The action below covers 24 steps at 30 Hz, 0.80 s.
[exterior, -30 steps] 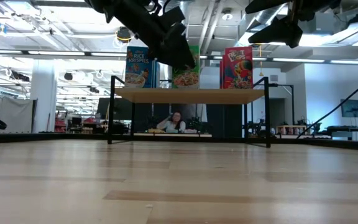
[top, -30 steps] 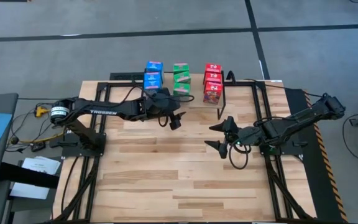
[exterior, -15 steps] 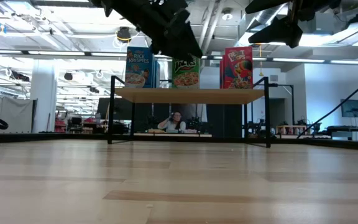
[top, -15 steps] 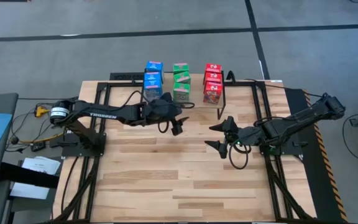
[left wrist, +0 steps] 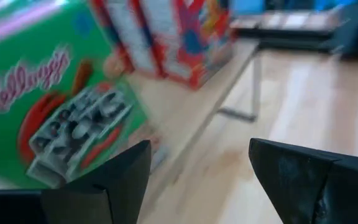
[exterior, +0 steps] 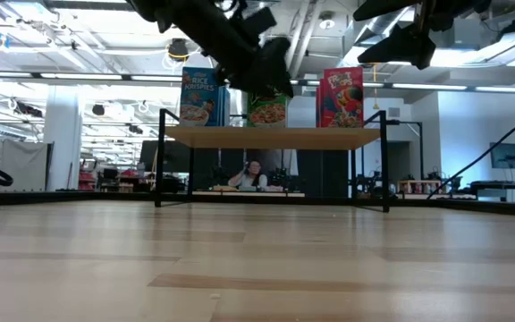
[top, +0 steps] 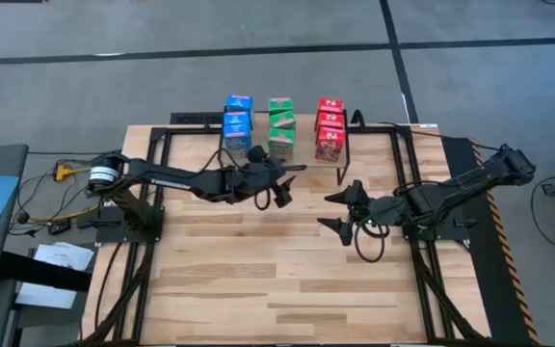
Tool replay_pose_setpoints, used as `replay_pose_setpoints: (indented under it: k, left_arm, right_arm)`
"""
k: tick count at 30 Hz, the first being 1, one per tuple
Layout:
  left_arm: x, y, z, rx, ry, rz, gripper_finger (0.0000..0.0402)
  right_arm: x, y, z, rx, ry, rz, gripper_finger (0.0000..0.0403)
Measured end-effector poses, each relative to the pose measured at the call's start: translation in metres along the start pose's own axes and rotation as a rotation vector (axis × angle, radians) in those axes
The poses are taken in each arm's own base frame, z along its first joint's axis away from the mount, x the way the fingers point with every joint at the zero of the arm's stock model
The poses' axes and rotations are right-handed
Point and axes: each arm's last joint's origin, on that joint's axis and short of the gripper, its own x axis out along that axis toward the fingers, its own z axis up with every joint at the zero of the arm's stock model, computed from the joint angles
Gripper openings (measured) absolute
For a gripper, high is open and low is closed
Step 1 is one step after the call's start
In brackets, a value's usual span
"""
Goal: Stack cereal on shelf
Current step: Adjust the green cereal box on the shelf
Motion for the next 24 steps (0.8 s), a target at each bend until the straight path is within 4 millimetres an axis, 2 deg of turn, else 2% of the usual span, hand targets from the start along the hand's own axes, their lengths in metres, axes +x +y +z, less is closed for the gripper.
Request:
replay_pose_setpoints:
  k: [3, 14, 24]
  left_arm:
    - [0.001, 0.001, -0.001, 0.016, 0.004, 0.050, 0.0263]
    - [0.000, 0.002, 0.002, 0.014, -0.020, 0.046, 0.0263]
    - [0.008, 0.013, 0.006, -0.021, -0.048, 0.023, 0.0262]
  right_arm:
    - [0.000, 0.001, -0.001, -0.003, 0.004, 0.003, 0.0379]
    - [-0.002, 0.003, -0.002, -0.007, 0.008, 0.017, 0.0379]
    - [-0.002, 0.003, -0.002, -0.007, 0.007, 0.016, 0.0379]
